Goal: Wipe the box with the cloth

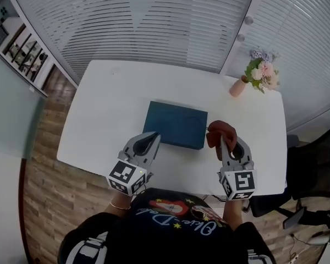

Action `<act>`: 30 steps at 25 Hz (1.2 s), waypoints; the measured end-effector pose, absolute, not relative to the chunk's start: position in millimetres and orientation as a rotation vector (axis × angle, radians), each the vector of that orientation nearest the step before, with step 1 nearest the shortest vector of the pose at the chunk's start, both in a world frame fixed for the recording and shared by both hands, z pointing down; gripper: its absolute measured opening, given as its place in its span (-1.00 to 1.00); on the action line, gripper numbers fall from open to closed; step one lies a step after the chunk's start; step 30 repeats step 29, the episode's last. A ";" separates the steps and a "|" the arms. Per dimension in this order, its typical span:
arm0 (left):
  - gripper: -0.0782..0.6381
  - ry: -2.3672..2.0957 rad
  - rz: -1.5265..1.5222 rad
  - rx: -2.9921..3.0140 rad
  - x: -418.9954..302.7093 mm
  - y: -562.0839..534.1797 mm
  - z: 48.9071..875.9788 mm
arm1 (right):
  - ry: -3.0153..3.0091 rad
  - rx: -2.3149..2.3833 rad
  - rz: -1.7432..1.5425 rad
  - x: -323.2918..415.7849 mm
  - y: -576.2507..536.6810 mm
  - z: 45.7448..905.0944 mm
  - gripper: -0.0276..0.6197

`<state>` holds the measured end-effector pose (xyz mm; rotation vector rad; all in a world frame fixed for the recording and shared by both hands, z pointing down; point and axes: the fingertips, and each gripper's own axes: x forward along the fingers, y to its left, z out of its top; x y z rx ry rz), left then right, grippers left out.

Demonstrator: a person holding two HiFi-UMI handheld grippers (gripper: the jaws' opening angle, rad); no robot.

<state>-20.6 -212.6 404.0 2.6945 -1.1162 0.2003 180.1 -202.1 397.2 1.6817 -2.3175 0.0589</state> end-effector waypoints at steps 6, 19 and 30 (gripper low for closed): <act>-0.77 -1.175 0.202 2.674 -41.6 -218.1 398.4 | -2.390 1.646 0.075 163.5 -208.2 391.1 -0.81; -0.77 -1.184 0.242 2.677 -45.4 -214.3 399.8 | -2.458 1.657 0.189 158.8 -205.1 400.9 -0.81; -0.77 -1.179 0.234 2.684 -38.0 -208.3 396.9 | -2.500 1.649 0.220 158.5 -200.1 397.3 -0.81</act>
